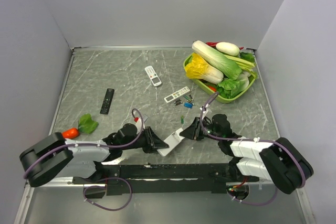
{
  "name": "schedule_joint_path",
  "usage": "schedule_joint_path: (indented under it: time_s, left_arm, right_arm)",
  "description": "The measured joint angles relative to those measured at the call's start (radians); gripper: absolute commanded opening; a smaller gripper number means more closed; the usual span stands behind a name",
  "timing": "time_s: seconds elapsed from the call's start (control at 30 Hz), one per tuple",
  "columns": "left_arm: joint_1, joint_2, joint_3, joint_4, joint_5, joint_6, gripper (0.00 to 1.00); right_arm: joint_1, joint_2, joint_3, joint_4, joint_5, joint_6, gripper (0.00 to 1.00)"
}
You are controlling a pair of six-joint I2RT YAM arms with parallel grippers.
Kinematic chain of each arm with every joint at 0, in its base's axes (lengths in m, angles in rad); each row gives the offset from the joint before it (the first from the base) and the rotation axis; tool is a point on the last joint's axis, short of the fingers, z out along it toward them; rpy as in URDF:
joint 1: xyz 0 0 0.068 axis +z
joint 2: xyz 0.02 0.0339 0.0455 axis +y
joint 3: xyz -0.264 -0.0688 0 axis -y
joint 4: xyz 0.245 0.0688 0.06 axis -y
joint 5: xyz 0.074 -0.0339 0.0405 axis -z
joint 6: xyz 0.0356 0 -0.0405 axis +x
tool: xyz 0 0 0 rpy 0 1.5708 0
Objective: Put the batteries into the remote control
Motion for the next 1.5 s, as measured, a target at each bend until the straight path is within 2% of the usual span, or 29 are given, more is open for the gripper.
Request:
schedule_joint_path:
  time_s: [0.3, 0.5, 0.6, 0.7, 0.73, 0.8, 0.83, 0.97, 1.13, 1.27, 1.37, 1.5]
  left_arm:
    - [0.0, 0.108, 0.015, 0.014, 0.036, -0.02, 0.01]
    - [0.0, 0.051, 0.05, -0.126, 0.003, 0.016, 0.01]
    - [0.006, -0.013, 0.064, -0.231, -0.029, 0.048, 0.01]
    - [0.019, -0.066, 0.068, -0.306, -0.05, 0.072, 0.01]
    - [0.027, -0.082, 0.068, -0.329, -0.053, 0.081, 0.01]
    - [0.045, -0.107, 0.068, -0.36, -0.055, 0.092, 0.01]
    - [0.053, -0.117, 0.067, -0.372, -0.055, 0.098, 0.01]
    - [0.085, -0.145, 0.067, -0.402, -0.048, 0.138, 0.01]
    - [0.112, -0.161, 0.098, -0.465, -0.008, 0.23, 0.01]
    - [0.124, -0.175, 0.183, -0.522, 0.042, 0.334, 0.01]
    - [0.13, -0.201, 0.238, -0.545, 0.086, 0.407, 0.01]
    - [0.133, -0.22, 0.289, -0.565, 0.141, 0.483, 0.01]
  right_arm:
    - [-0.028, 0.192, -0.005, 0.066, 0.005, 0.018, 0.31]
    - [-0.037, 0.279, -0.021, 0.156, -0.002, 0.054, 0.38]
    - [-0.037, 0.28, -0.021, 0.164, 0.002, 0.065, 0.45]
    - [-0.037, 0.251, -0.019, 0.136, 0.016, 0.072, 0.58]
    - [-0.037, 0.224, -0.015, 0.106, 0.026, 0.07, 0.67]
    - [-0.037, 0.154, -0.005, 0.025, 0.061, 0.062, 0.77]
    - [-0.038, 0.11, 0.005, -0.024, 0.085, 0.048, 0.85]
    - [-0.039, -0.066, 0.045, -0.264, 0.19, -0.016, 0.98]
    - [-0.034, -0.272, 0.074, -0.515, 0.232, -0.138, 0.99]
    - [-0.022, -0.387, 0.143, -0.612, 0.203, -0.238, 0.99]
    - [-0.019, -0.409, 0.201, -0.626, 0.152, -0.289, 0.97]
    - [-0.015, -0.362, 0.267, -0.619, 0.055, -0.315, 0.9]
